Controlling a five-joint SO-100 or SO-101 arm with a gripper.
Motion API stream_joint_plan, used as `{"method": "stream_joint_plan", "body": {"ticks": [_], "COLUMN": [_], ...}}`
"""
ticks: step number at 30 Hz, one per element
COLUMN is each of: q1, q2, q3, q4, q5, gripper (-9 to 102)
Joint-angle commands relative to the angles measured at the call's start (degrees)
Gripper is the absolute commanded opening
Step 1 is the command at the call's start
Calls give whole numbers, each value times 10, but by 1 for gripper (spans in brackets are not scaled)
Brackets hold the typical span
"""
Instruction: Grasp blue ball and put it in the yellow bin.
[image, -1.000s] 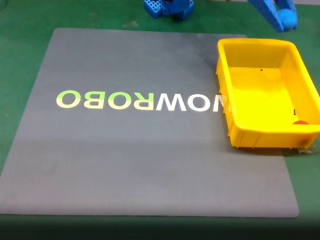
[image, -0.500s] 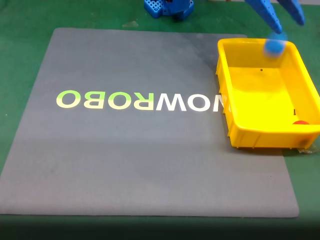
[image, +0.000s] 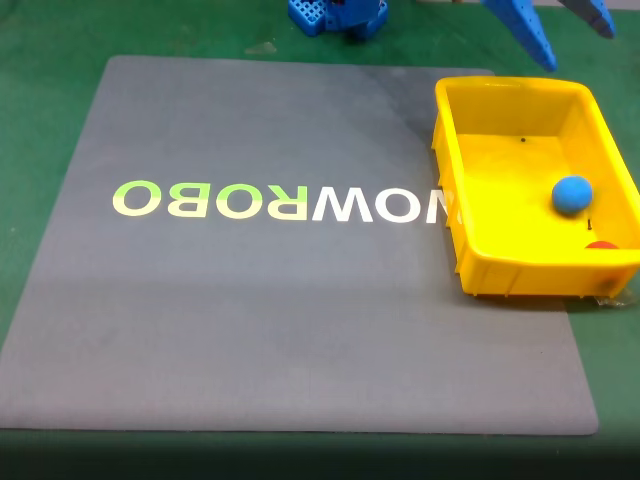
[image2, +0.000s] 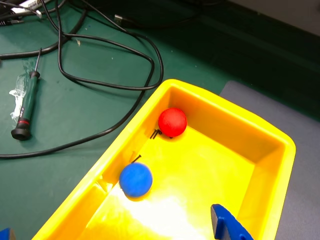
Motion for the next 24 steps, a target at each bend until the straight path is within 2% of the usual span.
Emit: {"method": "stream_joint_plan", "body": {"ticks": [1, 4, 12, 18, 24], "q1": [25, 49, 167, 250, 294], "q2": [74, 164, 425, 584, 725], "q3": [18, 94, 296, 406, 506], "q4": [5, 18, 139, 267, 376], "q5": [-9, -15, -29, -49, -67], "gripper": [39, 29, 0, 0, 0]}}
